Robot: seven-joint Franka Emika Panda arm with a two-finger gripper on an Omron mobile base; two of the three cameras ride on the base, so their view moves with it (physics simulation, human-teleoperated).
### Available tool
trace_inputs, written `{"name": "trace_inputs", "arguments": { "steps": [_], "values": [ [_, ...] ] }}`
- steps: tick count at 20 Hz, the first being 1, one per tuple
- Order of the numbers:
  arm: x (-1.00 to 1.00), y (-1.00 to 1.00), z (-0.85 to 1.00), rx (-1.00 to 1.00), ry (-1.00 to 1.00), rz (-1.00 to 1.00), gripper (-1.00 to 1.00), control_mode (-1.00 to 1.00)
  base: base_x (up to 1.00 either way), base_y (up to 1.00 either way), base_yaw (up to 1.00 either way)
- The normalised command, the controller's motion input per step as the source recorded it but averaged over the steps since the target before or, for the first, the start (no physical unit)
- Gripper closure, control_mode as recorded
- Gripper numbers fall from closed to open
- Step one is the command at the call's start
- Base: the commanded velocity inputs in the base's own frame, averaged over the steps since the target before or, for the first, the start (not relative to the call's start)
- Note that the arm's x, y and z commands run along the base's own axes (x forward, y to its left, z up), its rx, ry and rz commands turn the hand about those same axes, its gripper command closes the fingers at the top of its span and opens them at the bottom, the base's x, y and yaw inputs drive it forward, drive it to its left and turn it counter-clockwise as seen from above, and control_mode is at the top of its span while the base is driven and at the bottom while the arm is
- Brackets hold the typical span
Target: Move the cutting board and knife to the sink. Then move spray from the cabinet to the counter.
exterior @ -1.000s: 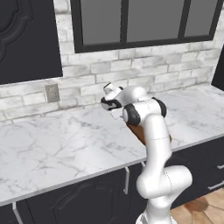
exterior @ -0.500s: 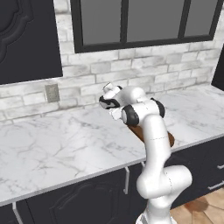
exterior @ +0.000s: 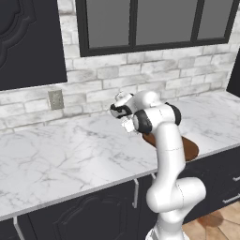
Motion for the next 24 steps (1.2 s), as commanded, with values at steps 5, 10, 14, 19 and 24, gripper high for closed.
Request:
{"name": "trace_inputs", "arguments": {
  "steps": [5, 10, 14, 19, 24],
  "values": [
    [-0.64, -0.34, -0.19, 0.00, 0.05, -0.07, -1.00, -1.00, 0.00, 0.00, 0.00],
    [-0.54, -0.28, -0.08, 0.00, 0.03, -0.07, -1.00, -1.00, 0.00, 0.00, 0.00],
    [-0.53, -0.26, -0.03, 0.00, 0.01, -0.07, -1.00, -1.00, 0.00, 0.00, 0.00],
    [-0.19, -0.12, 0.00, 0.00, -0.01, -0.06, -1.00, -1.00, 0.00, 0.00, 0.00],
    [-0.19, -0.04, 0.24, 0.01, -0.15, -0.06, -1.00, -1.00, 0.00, 0.00, 0.00]
  ]
}}
